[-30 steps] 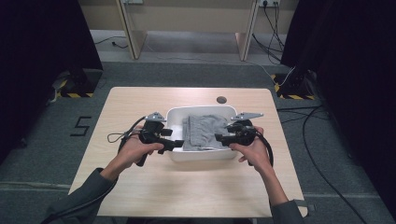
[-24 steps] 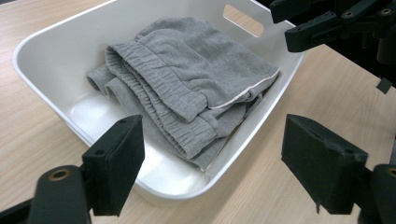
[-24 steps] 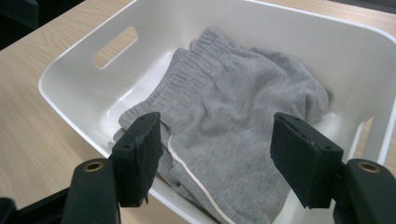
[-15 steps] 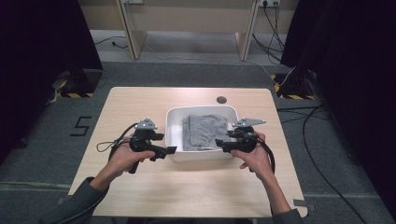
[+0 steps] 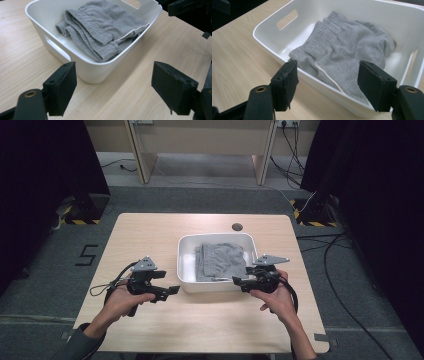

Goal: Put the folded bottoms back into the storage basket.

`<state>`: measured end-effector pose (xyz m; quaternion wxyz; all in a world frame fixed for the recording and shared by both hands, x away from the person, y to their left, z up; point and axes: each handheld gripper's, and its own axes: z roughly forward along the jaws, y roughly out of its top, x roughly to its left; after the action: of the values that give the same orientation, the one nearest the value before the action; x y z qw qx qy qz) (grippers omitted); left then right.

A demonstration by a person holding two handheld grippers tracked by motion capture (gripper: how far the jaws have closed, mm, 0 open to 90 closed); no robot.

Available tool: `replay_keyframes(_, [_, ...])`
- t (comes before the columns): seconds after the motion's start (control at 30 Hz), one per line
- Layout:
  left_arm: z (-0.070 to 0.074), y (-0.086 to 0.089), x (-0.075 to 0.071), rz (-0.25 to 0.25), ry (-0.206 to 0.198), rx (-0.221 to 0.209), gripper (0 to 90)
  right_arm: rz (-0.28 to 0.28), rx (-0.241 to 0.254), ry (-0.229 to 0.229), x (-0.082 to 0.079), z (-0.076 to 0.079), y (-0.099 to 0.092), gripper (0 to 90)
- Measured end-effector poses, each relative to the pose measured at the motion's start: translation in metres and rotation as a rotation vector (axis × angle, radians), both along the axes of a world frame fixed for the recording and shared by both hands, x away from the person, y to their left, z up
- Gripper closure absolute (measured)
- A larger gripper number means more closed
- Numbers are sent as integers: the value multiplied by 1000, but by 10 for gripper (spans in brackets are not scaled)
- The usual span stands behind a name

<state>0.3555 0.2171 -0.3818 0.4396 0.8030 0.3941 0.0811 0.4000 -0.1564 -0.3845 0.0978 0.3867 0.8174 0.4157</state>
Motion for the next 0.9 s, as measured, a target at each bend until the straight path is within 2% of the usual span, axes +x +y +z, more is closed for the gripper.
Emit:
replay_keyframes(0.2, [-11,8,-13,23,-2,-18,199,-8,20,-15,-14,-2,-9,335])
replay_keyframes(0.3, [-15,10,-19,34,-19,-21,199,-6,22,-18,-22,-5,-13,335])
replay_keyframes(0.6, [-38,12,-34,16,-32,-16,170,-3,21,-61,-43,-13,-18,326])
replay_keyframes(0.8, [-55,12,-42,3,-25,-35,159,-15,14,-75,-57,-29,-20,307])
replay_keyframes(0.9, [-62,14,-44,14,-24,-42,154,-29,37,-74,-61,-35,-22,292])
